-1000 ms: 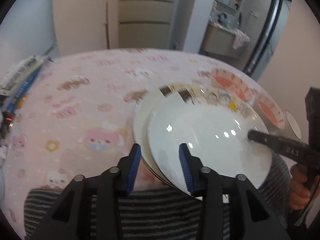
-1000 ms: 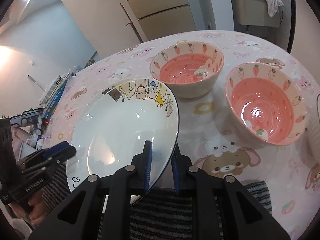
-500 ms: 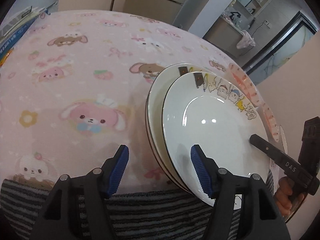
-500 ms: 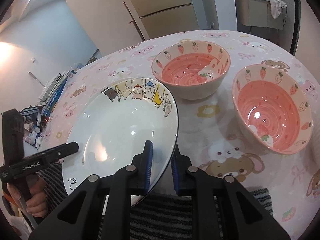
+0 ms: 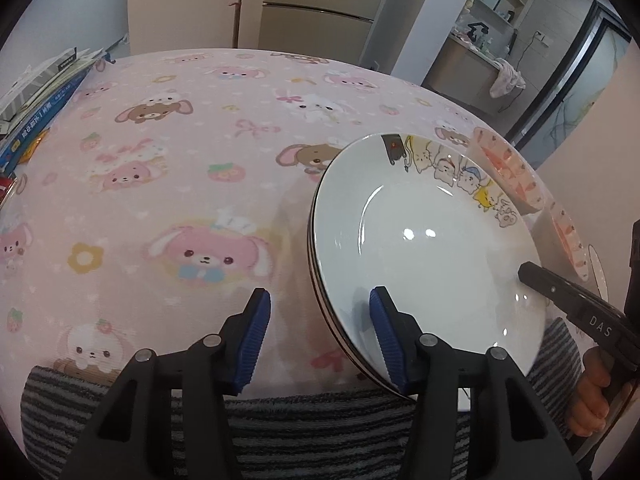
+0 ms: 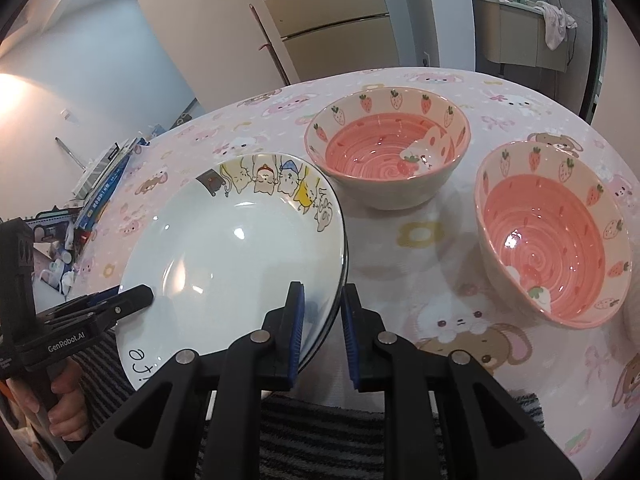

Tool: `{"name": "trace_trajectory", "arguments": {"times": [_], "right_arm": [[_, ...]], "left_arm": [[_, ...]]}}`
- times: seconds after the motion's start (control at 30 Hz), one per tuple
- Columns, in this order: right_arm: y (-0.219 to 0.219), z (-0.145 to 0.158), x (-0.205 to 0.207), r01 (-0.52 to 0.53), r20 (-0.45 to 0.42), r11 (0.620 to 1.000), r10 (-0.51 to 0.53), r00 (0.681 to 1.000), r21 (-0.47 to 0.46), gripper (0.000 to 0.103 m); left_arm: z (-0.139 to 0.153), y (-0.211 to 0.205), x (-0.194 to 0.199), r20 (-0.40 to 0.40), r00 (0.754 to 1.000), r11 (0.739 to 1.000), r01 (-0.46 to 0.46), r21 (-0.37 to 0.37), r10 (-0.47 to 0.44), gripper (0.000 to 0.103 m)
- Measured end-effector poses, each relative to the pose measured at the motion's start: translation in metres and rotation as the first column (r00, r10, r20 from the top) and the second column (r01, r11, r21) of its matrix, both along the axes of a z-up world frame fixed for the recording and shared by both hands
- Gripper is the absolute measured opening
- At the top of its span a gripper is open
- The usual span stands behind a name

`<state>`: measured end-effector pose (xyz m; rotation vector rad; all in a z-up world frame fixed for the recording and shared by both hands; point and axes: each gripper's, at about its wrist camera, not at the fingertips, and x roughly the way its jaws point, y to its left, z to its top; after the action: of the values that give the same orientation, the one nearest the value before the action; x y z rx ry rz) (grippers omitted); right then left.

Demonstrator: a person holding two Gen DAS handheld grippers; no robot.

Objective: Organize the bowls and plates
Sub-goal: 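Open the right tool and withdraw both tools from the plate stack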

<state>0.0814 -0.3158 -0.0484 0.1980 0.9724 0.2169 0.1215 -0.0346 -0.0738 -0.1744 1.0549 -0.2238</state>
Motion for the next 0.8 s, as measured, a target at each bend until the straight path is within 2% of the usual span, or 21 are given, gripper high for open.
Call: {"name": "trace_trajectory", "arguments": {"times": [0.17,0.27,0.37,0.43,0.5,0.53,0.6,0.67,0.73,0.8], "right_arm": [[-0.009,-0.004,0.004,-0.006,-0.027,0.999,0.007,1.0,0.052,0.018],[-0.009,-0.004,0.001,-0.014,-0.026,0.998,0.016,1.0,0.059,0.019],[-0.012,0.002,-0.004,-0.02,-0.02,0.996,0.022,1.0,0.088,0.019],[-0.015,0.009,-0.009,-0.02,-0.003,0.994,0.021,1.0,0.107,0.019],[-0.016,0.019,-0.015,-0.018,0.021,0.993,0.016,1.0,0.115,0.021],[-0.017,0.025,-0.019,-0.018,0.04,0.994,0.014,0.999,0.111,0.021],[-0.018,0.04,-0.031,-0.019,0.093,0.996,0.011,0.996,0.089,0.022],[-0.021,0.054,-0.043,-0.012,0.136,0.997,0.001,0.991,0.078,0.025],[-0.027,0.07,-0.055,-0.008,0.179,0.996,-0.007,0.984,0.087,0.025],[-0.031,0.087,-0.066,-0.002,0.227,0.996,-0.018,0.974,0.088,0.027]], "left_arm": [[0.002,-0.004,-0.002,0.023,1.0,1.0,-0.002,0.028,0.002,0.054],[0.014,-0.008,-0.011,0.115,0.993,0.997,-0.01,0.077,0.001,0.054],[0.027,-0.008,-0.019,0.188,0.982,0.999,-0.003,0.048,-0.006,0.054],[0.034,-0.004,-0.022,0.21,0.978,1.0,0.001,0.006,-0.002,0.054],[0.043,-0.004,-0.028,0.242,0.97,1.0,0.004,-0.005,-0.003,0.054],[0.051,-0.006,-0.034,0.28,0.96,1.0,0.0,0.011,-0.003,0.056],[0.067,-0.01,-0.05,0.359,0.933,0.999,-0.014,0.046,-0.004,0.068],[0.085,-0.012,-0.068,0.455,0.891,0.998,-0.027,0.058,-0.002,0.073],[0.105,-0.015,-0.086,0.547,0.837,0.999,-0.015,0.048,-0.013,0.077],[0.118,-0.015,-0.101,0.63,0.776,0.999,-0.017,0.04,-0.011,0.086]]}}
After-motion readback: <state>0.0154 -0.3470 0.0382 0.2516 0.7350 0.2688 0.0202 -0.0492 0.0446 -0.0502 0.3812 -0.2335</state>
